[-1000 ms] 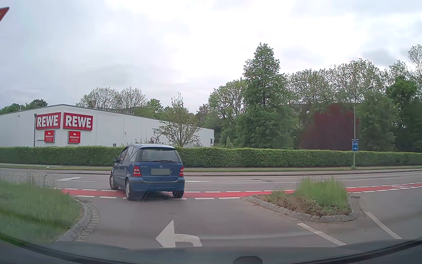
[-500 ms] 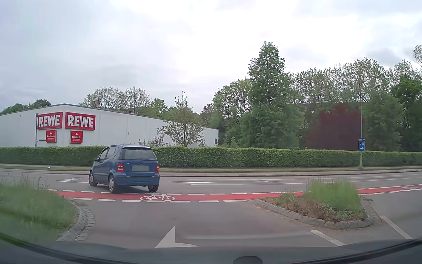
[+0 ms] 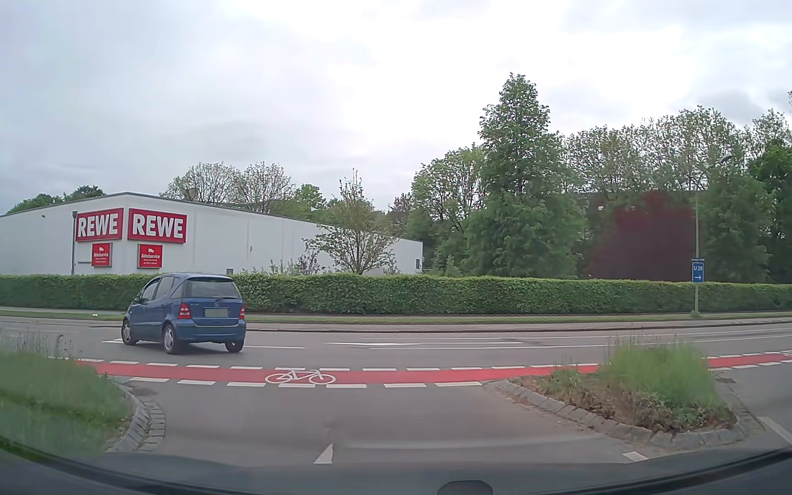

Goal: Follow the waypoints while adhering to traffic rules and regulations

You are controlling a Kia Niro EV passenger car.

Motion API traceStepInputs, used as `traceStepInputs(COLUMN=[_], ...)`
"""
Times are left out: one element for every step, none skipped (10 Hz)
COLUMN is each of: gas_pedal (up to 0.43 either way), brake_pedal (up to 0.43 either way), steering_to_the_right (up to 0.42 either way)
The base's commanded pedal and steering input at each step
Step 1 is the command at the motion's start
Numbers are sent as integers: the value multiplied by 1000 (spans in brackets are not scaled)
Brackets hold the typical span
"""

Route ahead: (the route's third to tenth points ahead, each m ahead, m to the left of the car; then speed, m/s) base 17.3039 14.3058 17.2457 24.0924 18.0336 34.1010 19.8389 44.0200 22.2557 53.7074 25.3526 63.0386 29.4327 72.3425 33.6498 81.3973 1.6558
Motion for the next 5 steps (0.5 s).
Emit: traceStepInputs(gas_pedal=[20, 8, 0, 0, 0], brake_pedal=[0, 0, 0, 0, 0], steering_to_the_right=[-147, -154, -167, -180, -188])
